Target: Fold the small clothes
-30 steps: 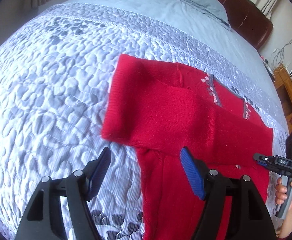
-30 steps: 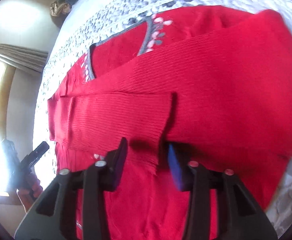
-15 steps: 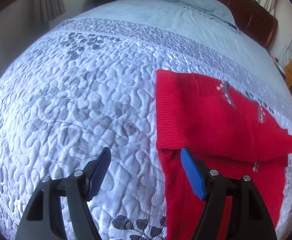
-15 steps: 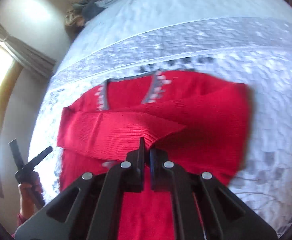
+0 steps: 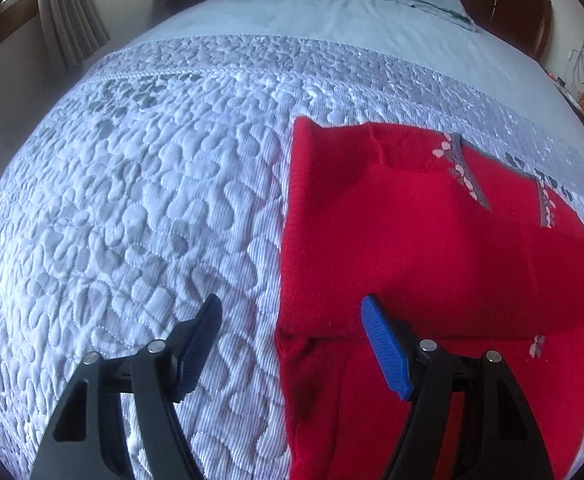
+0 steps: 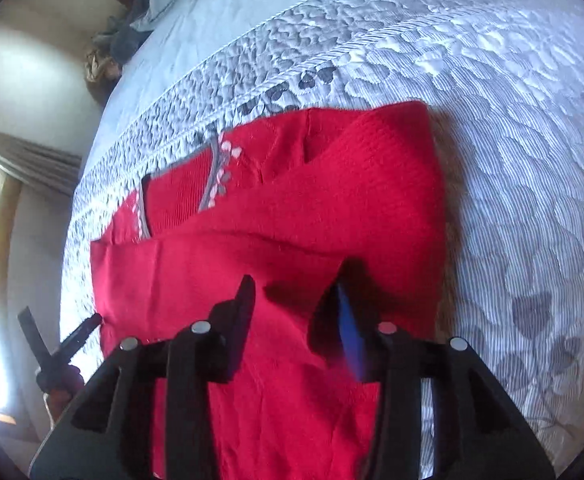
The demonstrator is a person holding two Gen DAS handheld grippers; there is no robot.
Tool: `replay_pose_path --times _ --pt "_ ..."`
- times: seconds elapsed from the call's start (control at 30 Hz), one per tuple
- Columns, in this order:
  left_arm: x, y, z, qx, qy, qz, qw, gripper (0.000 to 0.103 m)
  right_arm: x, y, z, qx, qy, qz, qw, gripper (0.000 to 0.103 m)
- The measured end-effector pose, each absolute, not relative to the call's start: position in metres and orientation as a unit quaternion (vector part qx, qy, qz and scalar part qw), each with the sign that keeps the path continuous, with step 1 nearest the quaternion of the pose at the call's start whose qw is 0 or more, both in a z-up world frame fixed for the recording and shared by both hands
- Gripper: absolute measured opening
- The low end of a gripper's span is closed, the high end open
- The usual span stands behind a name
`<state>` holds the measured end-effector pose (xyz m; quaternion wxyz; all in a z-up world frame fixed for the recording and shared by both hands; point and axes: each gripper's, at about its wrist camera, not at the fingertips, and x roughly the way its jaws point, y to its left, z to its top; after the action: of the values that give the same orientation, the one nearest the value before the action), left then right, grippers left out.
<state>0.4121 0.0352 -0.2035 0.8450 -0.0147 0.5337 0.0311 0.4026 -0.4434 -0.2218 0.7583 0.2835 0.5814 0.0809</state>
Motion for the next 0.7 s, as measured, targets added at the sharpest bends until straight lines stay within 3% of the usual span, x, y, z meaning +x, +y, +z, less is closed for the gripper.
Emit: replay_pose_path --times 0.07,0.1,0.13,0.2,0.33,0.5,0.57,0.63,0.7 --pt "0.424 0.031 -0.203 -0.014 0.535 0.034 0.844 0.073 0.411 -0.445 -0.227 0.301 0.588 0.088 0.745 0.040" --pt "0.428 0.029 -0.205 -0.013 0.537 0.036 0.843 0.073 0.413 -0.445 -0.226 0.303 0.587 0.087 0.746 0.033" --pt "0.433 0.027 -0.209 -0.012 0.542 0.038 0.840 0.073 0.415 -0.443 -0.224 0.303 0.582 0.095 0.749 0.016" --pt "0.439 0.024 -0.217 -0.013 0.551 0.040 0.833 0.073 0.413 -0.438 -0.210 0.308 0.560 0.134 0.757 0.004" --pt "0.440 0.027 -0.228 -0.039 0.556 0.039 0.829 0.073 0.401 -0.428 -0.181 0.266 0.509 0.185 0.797 0.004" --pt "0.437 0.028 -0.228 -0.046 0.555 0.038 0.829 0.073 0.399 -0.438 -0.203 0.146 0.576 0.047 0.803 0.010" --pt "0.436 0.026 -0.224 -0.043 0.555 0.035 0.830 0.073 0.397 -0.448 -0.213 0.188 0.583 0.054 0.788 0.012" --pt "0.434 0.023 -0.219 -0.041 0.551 0.026 0.833 0.073 0.398 -0.457 -0.219 0.246 0.578 0.067 0.775 0.024" --pt "0.434 0.016 -0.218 -0.030 0.550 0.021 0.834 0.073 0.403 -0.456 -0.223 0.255 0.583 0.073 0.768 0.027"
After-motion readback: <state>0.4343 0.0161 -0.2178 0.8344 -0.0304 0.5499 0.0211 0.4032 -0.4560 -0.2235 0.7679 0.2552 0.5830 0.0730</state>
